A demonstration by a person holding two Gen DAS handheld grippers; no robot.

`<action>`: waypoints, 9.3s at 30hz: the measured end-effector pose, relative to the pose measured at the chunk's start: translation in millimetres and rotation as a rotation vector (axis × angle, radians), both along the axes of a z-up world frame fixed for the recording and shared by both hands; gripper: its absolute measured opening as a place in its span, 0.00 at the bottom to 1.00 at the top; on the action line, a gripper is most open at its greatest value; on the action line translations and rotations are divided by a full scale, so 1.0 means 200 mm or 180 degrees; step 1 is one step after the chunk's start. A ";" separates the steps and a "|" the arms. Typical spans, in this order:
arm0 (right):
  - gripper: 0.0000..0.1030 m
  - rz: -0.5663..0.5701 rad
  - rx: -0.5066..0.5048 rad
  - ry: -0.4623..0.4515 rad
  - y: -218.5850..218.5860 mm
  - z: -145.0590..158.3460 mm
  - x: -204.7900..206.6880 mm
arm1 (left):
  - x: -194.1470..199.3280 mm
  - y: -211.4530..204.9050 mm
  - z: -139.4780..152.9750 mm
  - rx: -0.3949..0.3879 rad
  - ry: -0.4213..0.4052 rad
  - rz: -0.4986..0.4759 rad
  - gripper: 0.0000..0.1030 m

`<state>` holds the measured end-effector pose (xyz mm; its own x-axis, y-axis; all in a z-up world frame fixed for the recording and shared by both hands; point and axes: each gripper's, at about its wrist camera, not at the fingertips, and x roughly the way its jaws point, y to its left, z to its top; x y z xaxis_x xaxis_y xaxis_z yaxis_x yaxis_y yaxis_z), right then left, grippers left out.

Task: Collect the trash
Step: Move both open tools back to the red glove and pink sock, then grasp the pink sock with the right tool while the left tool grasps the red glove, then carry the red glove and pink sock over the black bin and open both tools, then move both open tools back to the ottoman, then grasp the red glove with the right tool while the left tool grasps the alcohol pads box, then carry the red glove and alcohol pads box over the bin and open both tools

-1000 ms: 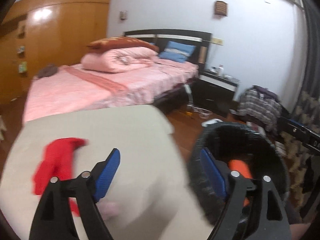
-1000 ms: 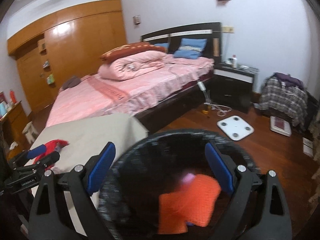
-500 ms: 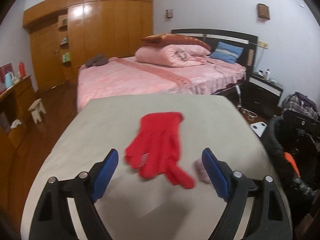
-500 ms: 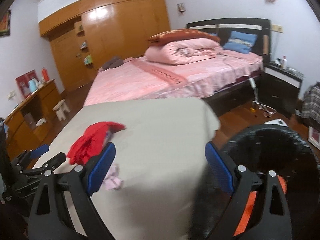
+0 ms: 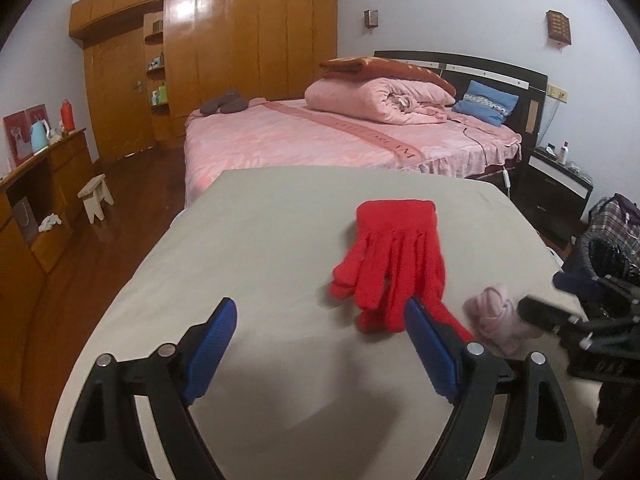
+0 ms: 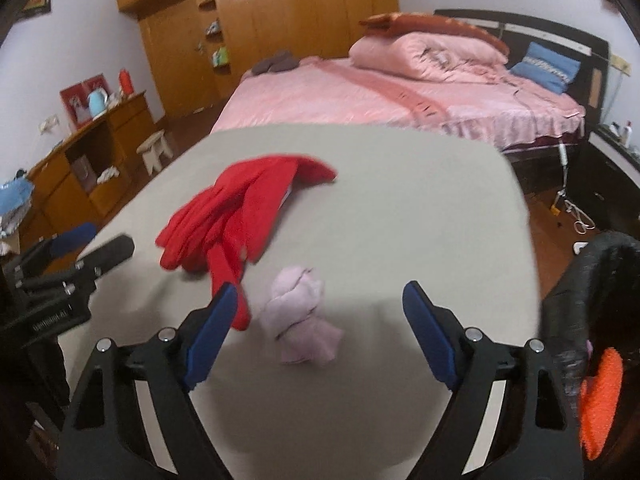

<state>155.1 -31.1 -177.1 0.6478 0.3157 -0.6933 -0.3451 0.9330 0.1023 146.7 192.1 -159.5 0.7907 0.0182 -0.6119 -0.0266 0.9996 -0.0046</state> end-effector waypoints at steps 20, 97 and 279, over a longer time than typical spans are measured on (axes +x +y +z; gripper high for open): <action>0.24 0.0081 0.0079 0.0191 -0.02 -0.03 0.06 | 0.15 -0.15 0.02 -0.0128 -0.0099 -0.0370 0.73; 0.24 -0.0317 0.0200 -0.0102 -0.31 0.19 0.09 | 0.27 -0.27 0.17 -0.0716 -0.0037 -0.0713 0.04; 0.09 -0.0206 0.0168 -0.0143 -0.24 0.30 0.10 | 0.34 -0.34 0.12 -0.0244 0.0275 -0.0252 0.53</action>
<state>174.5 -78.7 -117.8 0.6981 0.3075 -0.6466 -0.2896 0.9472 0.1378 215.1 124.6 -135.7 0.7320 -0.0917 -0.6751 0.0489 0.9954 -0.0823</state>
